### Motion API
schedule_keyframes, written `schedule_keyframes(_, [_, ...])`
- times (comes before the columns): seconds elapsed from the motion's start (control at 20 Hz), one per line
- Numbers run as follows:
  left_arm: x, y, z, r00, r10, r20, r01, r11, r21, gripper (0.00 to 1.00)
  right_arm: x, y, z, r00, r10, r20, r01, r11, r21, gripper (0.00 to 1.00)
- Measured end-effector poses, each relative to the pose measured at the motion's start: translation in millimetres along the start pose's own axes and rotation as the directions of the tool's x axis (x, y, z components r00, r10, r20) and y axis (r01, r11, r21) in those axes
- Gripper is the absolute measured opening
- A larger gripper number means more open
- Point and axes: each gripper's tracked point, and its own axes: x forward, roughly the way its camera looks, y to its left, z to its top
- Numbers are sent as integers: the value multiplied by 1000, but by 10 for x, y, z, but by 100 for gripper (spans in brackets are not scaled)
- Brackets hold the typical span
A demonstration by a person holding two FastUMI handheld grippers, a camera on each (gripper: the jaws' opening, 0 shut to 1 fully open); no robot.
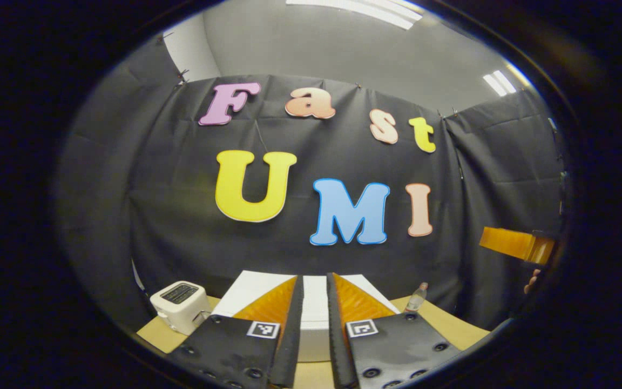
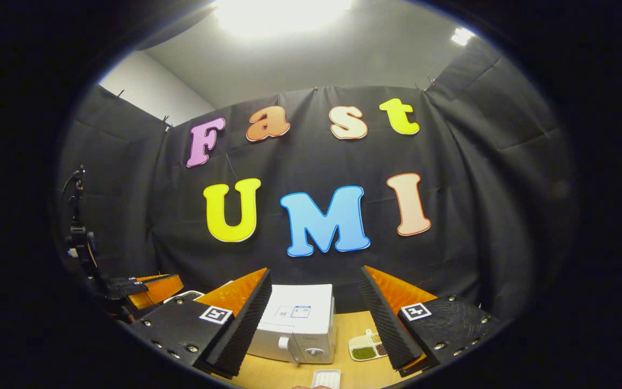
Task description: Open the microwave oven with the left hand, put the food in, and close the microwave oven.
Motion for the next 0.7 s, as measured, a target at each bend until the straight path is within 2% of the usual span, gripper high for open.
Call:
schedule_keyframes(0.15, [-244,187,268,999,28,45,-29,1000,12,74,-6,104,59,1000,0,8,0,1000,-16,98])
schedule_keyframes(0.3, [-340,398,426,996,55,71,-54,998,-7,93,-37,216,93,1000,-3,13,3,1000,-22,98])
schedule_keyframes(0.5, [-520,744,480,991,89,98,-89,996,-7,95,-124,359,74,1000,-13,9,13,1000,-19,98])
schedule_keyframes(0.7, [-691,1013,466,992,87,87,-87,996,-9,95,-221,492,68,999,-40,15,40,999,-25,98])
